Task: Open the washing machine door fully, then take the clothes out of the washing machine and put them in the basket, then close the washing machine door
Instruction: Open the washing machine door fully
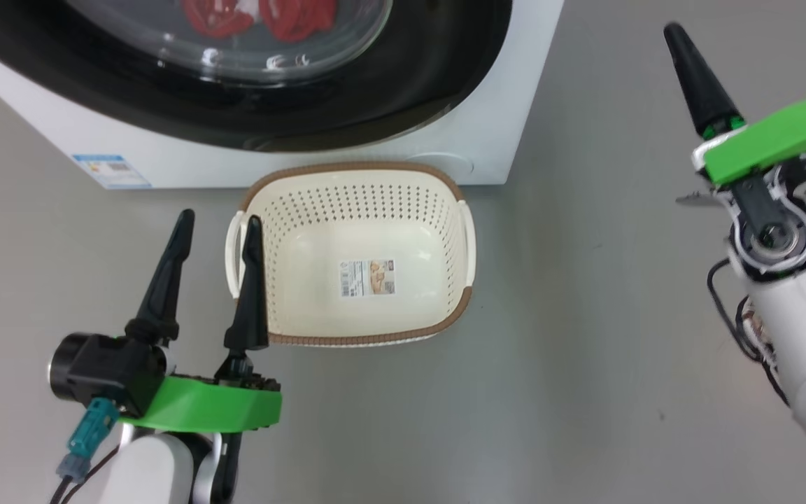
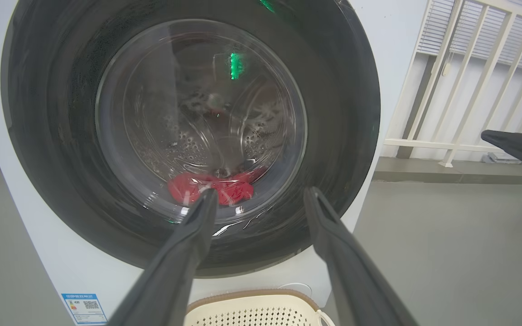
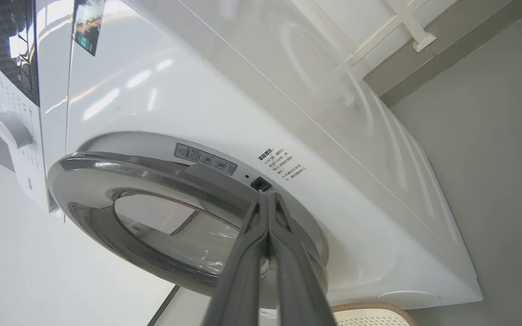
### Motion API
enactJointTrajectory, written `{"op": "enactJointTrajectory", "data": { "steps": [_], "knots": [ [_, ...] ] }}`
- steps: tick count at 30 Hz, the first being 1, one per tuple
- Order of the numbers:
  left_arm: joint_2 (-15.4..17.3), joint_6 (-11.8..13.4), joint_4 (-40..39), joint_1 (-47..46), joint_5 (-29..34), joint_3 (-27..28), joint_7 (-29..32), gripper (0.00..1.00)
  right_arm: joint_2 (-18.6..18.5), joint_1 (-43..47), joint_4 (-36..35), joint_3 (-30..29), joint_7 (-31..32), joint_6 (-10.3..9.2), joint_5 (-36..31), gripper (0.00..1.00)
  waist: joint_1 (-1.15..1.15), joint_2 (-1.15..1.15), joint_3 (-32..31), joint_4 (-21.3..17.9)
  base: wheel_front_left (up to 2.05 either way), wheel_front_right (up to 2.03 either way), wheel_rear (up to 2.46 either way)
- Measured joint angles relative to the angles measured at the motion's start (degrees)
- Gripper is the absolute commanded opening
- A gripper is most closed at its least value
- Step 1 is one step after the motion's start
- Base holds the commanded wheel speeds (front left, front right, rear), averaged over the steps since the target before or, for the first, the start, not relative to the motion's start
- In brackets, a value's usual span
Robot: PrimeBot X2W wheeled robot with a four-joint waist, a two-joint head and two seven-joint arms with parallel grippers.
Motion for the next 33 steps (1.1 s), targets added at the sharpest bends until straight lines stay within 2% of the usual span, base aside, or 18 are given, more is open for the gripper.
{"op": "enactJointTrajectory", "data": {
  "steps": [5, 10, 19, 33],
  "knots": [
    [0.0, 0.1, -0.5, -0.6, -0.1, -0.9, -0.1, 1.00, -0.6, -3.7, 0.3, 0.1, 5.1, 0.01, 5.4, 0.00, 0.00, 0.00, 2.1, 1.1, 0.00, 0.00, 0.00],
    [0.0, 0.6, -1.7, -2.8, -0.3, -2.6, -0.1, 1.00, -1.7, -9.0, 1.6, -0.6, 12.8, 0.00, 12.4, 0.00, 0.00, 0.00, 5.3, 3.0, 0.00, 0.00, 0.00],
    [0.0, 1.7, -2.2, -4.1, -2.1, -5.7, -0.1, 1.00, -2.3, -15.4, 2.6, -4.0, 21.1, -0.07, 19.1, 0.00, 0.00, 0.00, 9.2, 6.2, 0.00, 0.00, 0.00],
    [-0.2, 3.0, -3.8, -7.3, -2.6, -9.9, -0.1, 1.00, -4.1, -21.9, 2.8, -5.6, 27.9, -0.07, 20.1, 0.00, 0.00, 0.00, 15.6, 10.4, 0.00, 0.00, 0.00]
  ]
}}
